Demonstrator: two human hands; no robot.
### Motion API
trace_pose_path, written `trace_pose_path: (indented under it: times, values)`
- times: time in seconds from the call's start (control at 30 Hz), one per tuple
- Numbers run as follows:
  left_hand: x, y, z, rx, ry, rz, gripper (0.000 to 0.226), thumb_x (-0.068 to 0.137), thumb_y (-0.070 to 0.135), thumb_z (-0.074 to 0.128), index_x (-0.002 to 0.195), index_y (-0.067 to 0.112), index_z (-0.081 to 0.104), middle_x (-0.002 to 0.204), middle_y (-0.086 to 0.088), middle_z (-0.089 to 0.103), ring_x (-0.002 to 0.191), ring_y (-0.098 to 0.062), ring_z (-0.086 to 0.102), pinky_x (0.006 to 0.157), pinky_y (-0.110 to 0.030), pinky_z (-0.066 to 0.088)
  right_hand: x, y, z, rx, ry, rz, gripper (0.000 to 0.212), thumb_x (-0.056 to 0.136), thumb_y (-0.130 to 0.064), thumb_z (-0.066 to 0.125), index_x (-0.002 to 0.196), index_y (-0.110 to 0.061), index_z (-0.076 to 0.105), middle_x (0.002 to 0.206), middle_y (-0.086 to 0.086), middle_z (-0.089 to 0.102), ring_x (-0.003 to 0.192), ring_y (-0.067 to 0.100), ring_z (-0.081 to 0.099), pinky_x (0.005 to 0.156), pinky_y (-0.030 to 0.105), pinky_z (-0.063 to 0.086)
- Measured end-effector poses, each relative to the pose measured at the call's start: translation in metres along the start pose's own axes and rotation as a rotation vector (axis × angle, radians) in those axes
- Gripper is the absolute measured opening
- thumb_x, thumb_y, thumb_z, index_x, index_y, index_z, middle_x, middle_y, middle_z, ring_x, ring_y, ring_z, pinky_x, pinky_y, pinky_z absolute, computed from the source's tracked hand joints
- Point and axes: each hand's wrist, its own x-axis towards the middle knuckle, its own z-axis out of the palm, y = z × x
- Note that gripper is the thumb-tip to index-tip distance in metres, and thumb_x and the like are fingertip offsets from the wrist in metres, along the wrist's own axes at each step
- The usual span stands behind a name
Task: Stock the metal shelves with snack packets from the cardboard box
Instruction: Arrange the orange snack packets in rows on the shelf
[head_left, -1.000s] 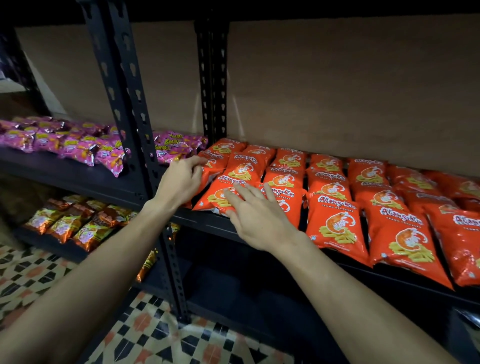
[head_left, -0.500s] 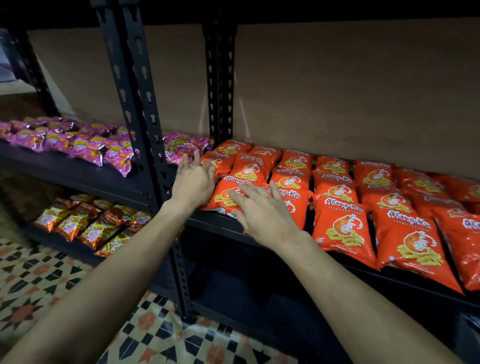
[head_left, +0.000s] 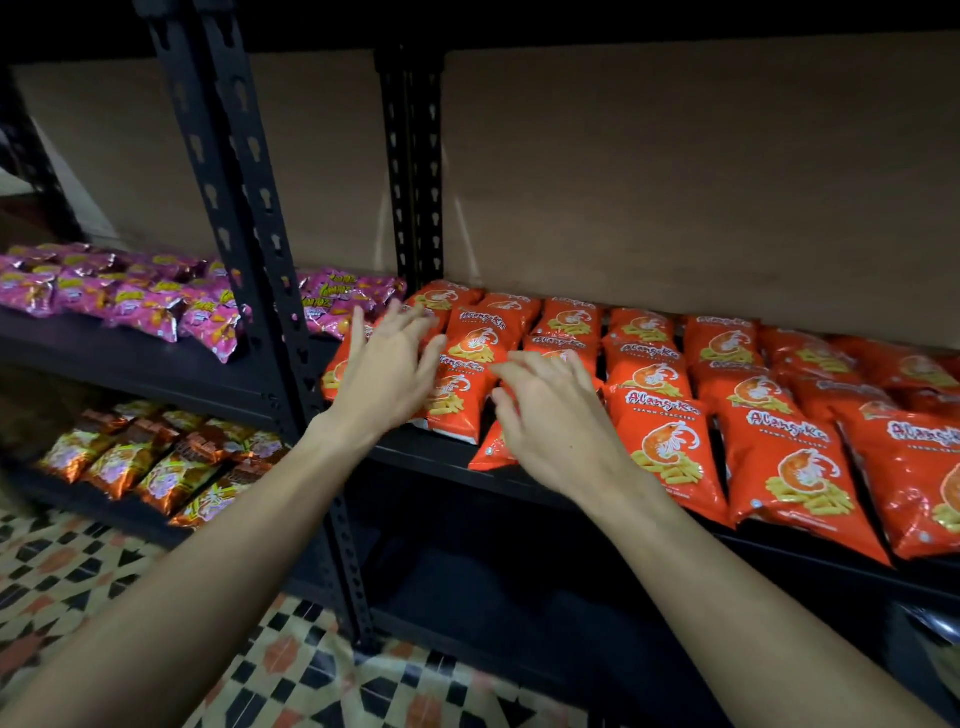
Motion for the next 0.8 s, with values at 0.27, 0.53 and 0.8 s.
trace_pose_path:
  times: [0.27,0.53,0.8]
  values:
    - [-0.02,0.022,0.012,0.152,-0.158,0.119,0.056,0.101,0.054,0.03,0.142,0.022,0.05,0.153,0.001,0.042,0.147,-0.017,0.026,0.117,-0.052,-0.017,-0.017,0.021,0.005,-0.191,-0.002,0.118,0.041,0.103,-0.035,0.04,0.134,-0.016,0.06,0.133,0.005,0.058,0.123,0.024,0.049,0.117,0.044,0.026]
    - [-0.025,0.023,0.015,0.165,-0.202,0.092,0.056,0.103,0.051,0.027,0.148,0.023,0.041,0.158,0.002,0.034,0.149,-0.016,0.02,0.112,-0.05,-0.024,-0.009,0.022,0.012,-0.224,0.016,0.114,0.041,0.103,-0.034,0.043,0.136,-0.014,0.058,0.136,0.008,0.058,0.126,0.027,0.05,0.117,0.047,0.027]
    - [-0.024,0.025,0.015,0.137,-0.219,0.116,0.055,0.103,0.05,0.027,0.15,0.023,0.038,0.158,0.002,0.034,0.15,-0.015,0.018,0.113,-0.053,-0.024,-0.009,0.027,0.007,-0.164,0.058,0.137,0.04,0.099,-0.038,0.051,0.129,-0.013,0.056,0.123,0.004,0.063,0.117,0.025,0.055,0.114,0.044,0.03]
